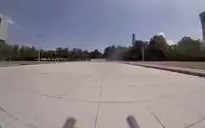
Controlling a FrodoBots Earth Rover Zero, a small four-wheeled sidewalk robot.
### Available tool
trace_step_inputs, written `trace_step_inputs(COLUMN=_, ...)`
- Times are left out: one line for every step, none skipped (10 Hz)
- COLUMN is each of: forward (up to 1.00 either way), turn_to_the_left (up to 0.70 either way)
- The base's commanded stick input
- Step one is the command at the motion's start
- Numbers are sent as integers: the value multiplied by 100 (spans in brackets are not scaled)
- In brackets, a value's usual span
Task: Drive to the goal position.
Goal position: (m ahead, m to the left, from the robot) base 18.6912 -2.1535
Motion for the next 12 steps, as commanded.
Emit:
trace_step_inputs(forward=100, turn_to_the_left=0)
trace_step_inputs(forward=100, turn_to_the_left=0)
trace_step_inputs(forward=100, turn_to_the_left=0)
trace_step_inputs(forward=100, turn_to_the_left=-4)
trace_step_inputs(forward=100, turn_to_the_left=-27)
trace_step_inputs(forward=100, turn_to_the_left=-27)
trace_step_inputs(forward=100, turn_to_the_left=-27)
trace_step_inputs(forward=100, turn_to_the_left=-21)
trace_step_inputs(forward=100, turn_to_the_left=0)
trace_step_inputs(forward=100, turn_to_the_left=0)
trace_step_inputs(forward=100, turn_to_the_left=0)
trace_step_inputs(forward=100, turn_to_the_left=0)
